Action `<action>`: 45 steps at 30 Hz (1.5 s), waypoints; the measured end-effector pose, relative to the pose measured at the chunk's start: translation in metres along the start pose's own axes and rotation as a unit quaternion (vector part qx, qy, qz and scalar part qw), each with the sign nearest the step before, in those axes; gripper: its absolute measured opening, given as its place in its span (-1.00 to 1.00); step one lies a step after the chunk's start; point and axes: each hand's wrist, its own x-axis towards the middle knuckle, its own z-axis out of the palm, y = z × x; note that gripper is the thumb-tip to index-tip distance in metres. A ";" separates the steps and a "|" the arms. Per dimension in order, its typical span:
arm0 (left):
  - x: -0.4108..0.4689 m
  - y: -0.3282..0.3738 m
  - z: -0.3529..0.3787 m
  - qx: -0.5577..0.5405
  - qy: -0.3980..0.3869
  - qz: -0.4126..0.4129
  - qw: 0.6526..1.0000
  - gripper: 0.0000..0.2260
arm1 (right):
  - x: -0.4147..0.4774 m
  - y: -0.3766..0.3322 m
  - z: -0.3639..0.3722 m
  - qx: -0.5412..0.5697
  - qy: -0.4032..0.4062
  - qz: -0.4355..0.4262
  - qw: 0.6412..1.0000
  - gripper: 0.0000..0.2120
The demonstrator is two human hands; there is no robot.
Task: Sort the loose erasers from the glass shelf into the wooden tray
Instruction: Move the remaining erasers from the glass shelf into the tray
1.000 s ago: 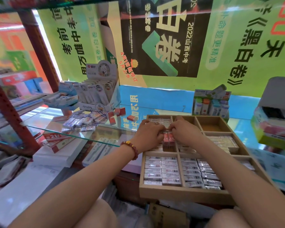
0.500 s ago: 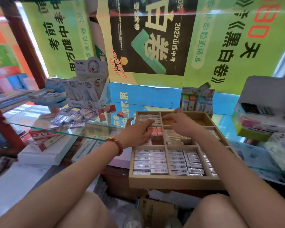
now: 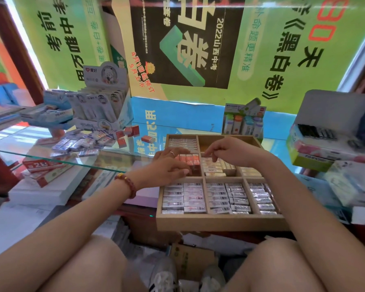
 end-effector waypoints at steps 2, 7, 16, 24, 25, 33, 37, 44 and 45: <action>0.000 -0.002 -0.001 -0.085 0.070 0.013 0.994 -0.79 | -0.001 -0.001 0.001 0.002 0.001 -0.004 1.000 -0.69; 0.004 -0.033 -0.011 -0.101 0.254 -0.045 0.961 -0.80 | 0.002 -0.013 0.008 0.036 0.054 -0.014 0.998 -0.71; 0.011 -0.120 -0.023 0.064 0.261 -0.253 0.929 -0.63 | 0.025 -0.043 0.041 0.057 0.141 -0.046 0.987 -0.73; 0.048 -0.169 -0.040 0.148 0.154 -0.293 0.932 -0.23 | 0.048 -0.035 0.045 0.022 0.169 -0.017 0.985 -0.75; 0.053 -0.174 -0.039 0.157 0.126 -0.289 0.936 -0.20 | 0.050 -0.032 0.045 0.016 0.172 -0.012 0.985 -0.76; 0.062 -0.184 -0.023 0.205 0.180 -0.195 0.942 -0.41 | 0.057 -0.012 0.045 -0.012 0.190 0.024 0.981 -0.77; 0.056 -0.174 -0.020 0.217 0.158 -0.155 0.951 -0.48 | 0.056 -0.015 0.044 -0.021 0.177 0.024 0.984 -0.77; 0.046 -0.153 -0.008 0.131 0.186 -0.071 0.971 -0.70 | 0.056 -0.020 0.045 -0.001 0.190 0.009 0.982 -0.78; 0.045 -0.150 -0.006 0.108 0.187 -0.068 0.974 -0.73 | 0.056 -0.020 0.045 0.004 0.200 0.006 0.980 -0.77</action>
